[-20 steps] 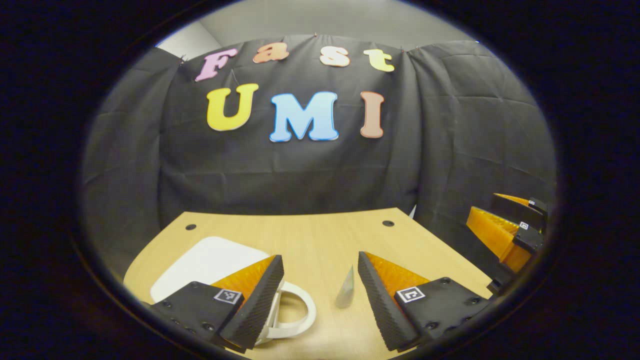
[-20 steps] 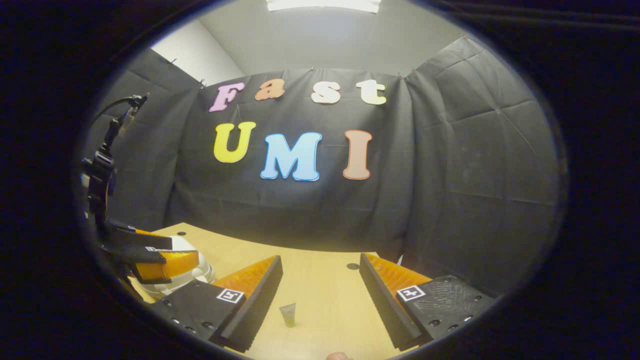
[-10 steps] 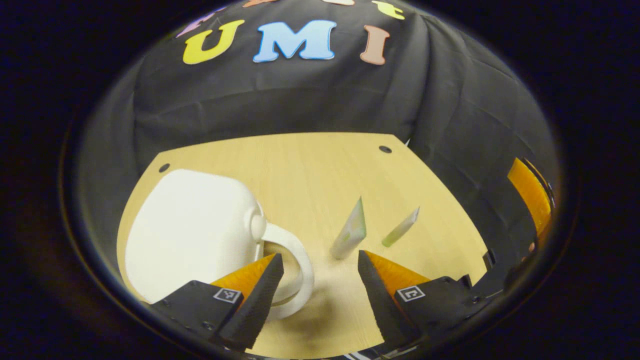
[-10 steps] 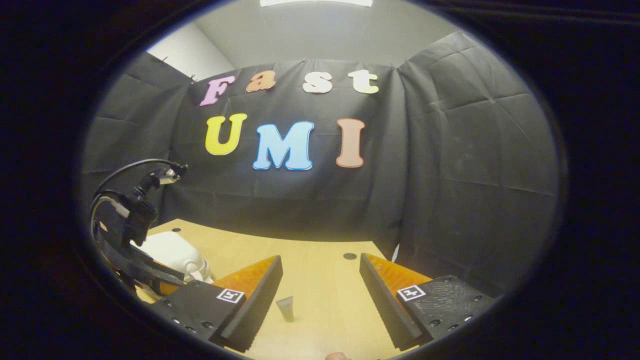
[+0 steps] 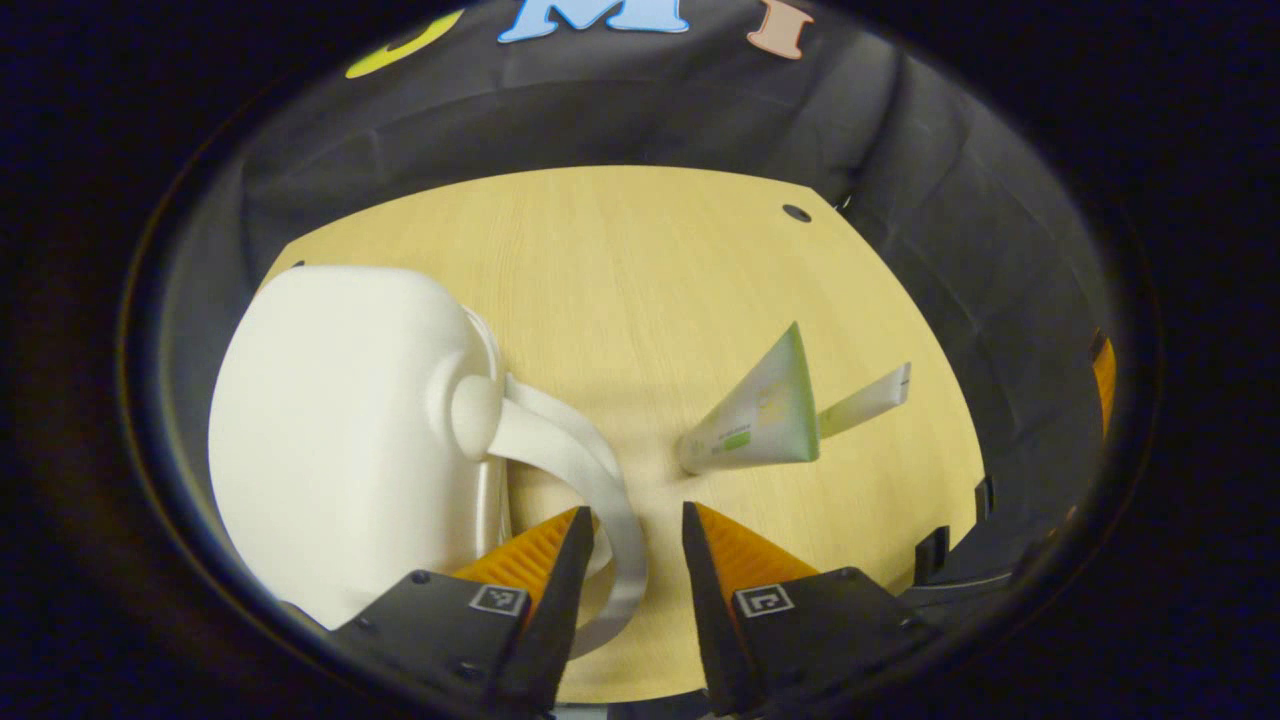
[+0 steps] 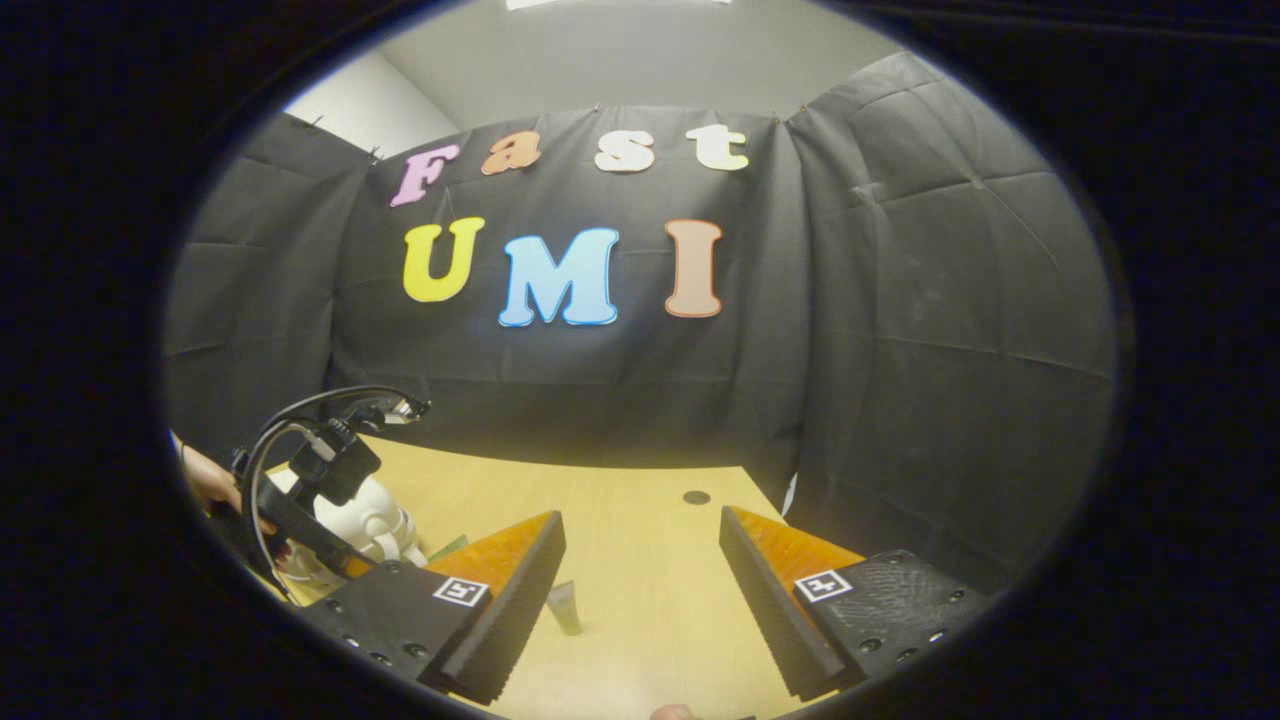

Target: First open the suitcase, pack the skin care products into it, and then close the suitcase.

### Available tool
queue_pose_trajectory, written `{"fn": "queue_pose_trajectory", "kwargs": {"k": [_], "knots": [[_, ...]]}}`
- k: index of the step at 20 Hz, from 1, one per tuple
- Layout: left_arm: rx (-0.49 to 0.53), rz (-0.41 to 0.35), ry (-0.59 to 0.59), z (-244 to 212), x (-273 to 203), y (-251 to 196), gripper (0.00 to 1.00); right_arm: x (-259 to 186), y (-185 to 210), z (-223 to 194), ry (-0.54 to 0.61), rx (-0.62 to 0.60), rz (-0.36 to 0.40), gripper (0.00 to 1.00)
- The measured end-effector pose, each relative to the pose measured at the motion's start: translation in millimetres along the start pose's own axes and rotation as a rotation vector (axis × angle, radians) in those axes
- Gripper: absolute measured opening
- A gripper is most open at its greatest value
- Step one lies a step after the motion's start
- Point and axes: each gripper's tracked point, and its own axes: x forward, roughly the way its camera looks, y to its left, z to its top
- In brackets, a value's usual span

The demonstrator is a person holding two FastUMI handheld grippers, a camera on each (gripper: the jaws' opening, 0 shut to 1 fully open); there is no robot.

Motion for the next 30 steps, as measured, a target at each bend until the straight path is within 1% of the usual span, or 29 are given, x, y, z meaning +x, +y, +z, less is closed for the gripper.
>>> {"fn": "queue_pose_trajectory", "kwargs": {"k": [1, 2, 3, 4, 5, 6, 7, 8, 11, 13, 17, 21, 24, 28, 30], "knots": [[-0.010, 0.003, 0.013, -1, 2, 2, 0.60, 0, -2, 1, 0.001, 0.003, 0.002, 0.94], [-0.019, -0.007, 0.029, -3, 4, 0, 0.41, 0, -3, 2, -0.002, 0.003, 0.006, 0.94], [-0.026, -0.003, 0.043, -3, 3, 3, 0.35, -1, -5, 4, -0.006, 0.005, 0.010, 0.94], [-0.056, -0.012, 0.049, -4, 2, 3, 0.25, -1, -6, 4, -0.009, 0.003, 0.020, 0.94], [-0.080, -0.022, 0.052, -2, 0, 2, 0.23, -2, -5, 6, -0.014, -0.002, 0.033, 0.95], [-0.083, -0.034, 0.049, 0, -4, 2, 0.20, -1, -4, 6, -0.018, -0.011, 0.049, 0.95], [-0.094, -0.035, 0.035, 4, -9, 2, 0.20, -1, -3, 9, -0.025, -0.022, 0.065, 0.94], [-0.097, -0.045, 0.025, 8, -14, 0, 0.17, 1, -3, 9, -0.031, -0.029, 0.082, 0.95], [-0.119, -0.055, 0.013, 22, -43, 1, 0.17, -1, 6, 14, -0.047, -0.022, 0.143, 0.94], [-0.125, -0.044, -0.016, 41, -73, 10, 0.17, -1, 10, 16, -0.059, -0.021, 0.170, 0.95], [-0.137, -0.019, -0.102, 85, -146, 43, 0.17, -2, 19, 18, -0.063, -0.035, 0.179, 0.95], [-0.213, -0.007, -0.210, 120, -217, 108, 0.17, -4, 35, 29, -0.081, -0.026, 0.162, 0.95], [-0.253, 0.015, -0.274, 133, -254, 171, 0.17, -7, 49, 37, -0.088, -0.024, 0.134, 0.95], [-0.241, 0.069, -0.313, 136, -279, 254, 0.17, -12, 67, 48, -0.093, -0.034, 0.080, 0.95], [-0.196, 0.113, -0.316, 133, -286, 295, 0.17, -16, 76, 54, -0.099, -0.033, 0.047, 0.95]]}}
